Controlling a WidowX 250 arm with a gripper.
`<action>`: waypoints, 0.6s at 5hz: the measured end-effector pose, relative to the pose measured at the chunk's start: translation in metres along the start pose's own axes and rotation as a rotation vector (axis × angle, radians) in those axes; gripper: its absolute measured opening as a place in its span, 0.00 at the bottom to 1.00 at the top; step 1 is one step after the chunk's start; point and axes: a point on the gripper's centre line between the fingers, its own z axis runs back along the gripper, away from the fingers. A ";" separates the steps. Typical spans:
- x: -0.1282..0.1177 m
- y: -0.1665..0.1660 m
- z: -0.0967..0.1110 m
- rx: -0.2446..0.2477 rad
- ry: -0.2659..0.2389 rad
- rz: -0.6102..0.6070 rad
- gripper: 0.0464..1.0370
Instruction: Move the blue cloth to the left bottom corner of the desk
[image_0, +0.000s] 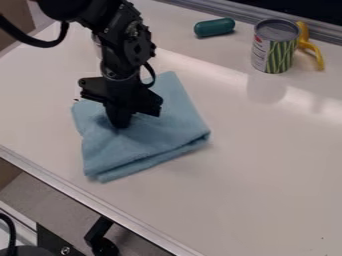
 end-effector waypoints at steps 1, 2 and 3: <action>0.016 0.023 -0.009 0.010 0.038 0.010 0.01; 0.021 0.041 -0.014 0.001 0.104 -0.004 0.01; 0.019 0.054 -0.015 0.001 0.121 -0.014 0.01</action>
